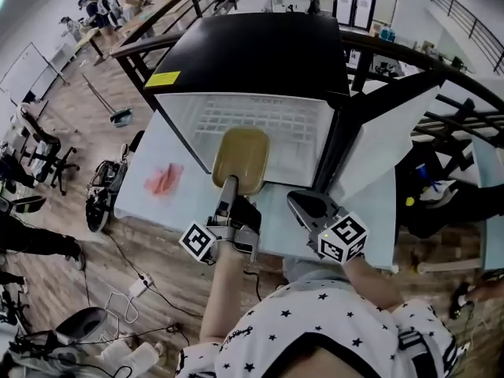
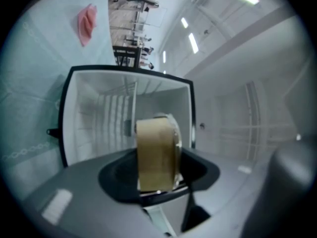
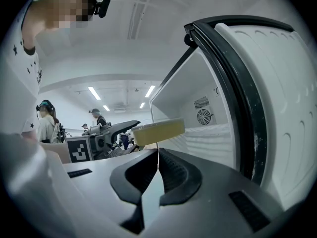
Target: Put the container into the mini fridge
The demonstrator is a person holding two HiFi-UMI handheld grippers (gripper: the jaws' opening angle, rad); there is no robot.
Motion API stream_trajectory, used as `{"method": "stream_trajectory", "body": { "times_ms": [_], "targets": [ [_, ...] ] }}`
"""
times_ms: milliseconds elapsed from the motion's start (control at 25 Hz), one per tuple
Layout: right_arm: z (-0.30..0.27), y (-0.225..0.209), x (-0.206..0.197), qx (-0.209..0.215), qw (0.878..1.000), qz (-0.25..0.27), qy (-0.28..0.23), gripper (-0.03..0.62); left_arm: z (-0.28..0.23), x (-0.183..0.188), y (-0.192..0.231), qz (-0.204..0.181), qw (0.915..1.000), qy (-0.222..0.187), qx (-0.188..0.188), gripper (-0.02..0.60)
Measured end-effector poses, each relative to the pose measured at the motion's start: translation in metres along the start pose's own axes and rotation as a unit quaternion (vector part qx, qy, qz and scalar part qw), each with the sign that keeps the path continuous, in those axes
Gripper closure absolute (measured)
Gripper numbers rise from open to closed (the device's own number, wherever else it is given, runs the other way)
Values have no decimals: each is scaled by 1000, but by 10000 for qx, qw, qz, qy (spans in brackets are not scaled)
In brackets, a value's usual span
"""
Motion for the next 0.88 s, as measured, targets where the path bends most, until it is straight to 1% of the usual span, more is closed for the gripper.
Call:
{"method": "stream_trajectory", "body": {
  "times_ms": [160, 400, 560, 880],
  "targets": [
    [-7, -9, 0, -16, 10000, -36, 49, 572, -20, 8, 7, 47, 9999, 89, -14, 359],
    [-15, -20, 1, -91, 9999, -80, 84, 572, -49, 18, 18, 20, 9996, 273, 101, 359],
    [-18, -27, 3, -131, 9998, -107, 46, 572, -65, 23, 26, 84, 9994, 305, 162, 359],
    [-25, -32, 2, -223, 9996, -169, 24, 572, -90, 31, 38, 133, 9990, 406, 158, 357]
  ]
}}
Point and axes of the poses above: the fingertips, and each gripper's own axes: z backward along the fingers, y to its left, x out of its top, the point moved 9 cm from there along z, backward along the fingers, and after that the axes turned 12 degrees about y, right-handed, at the moved point
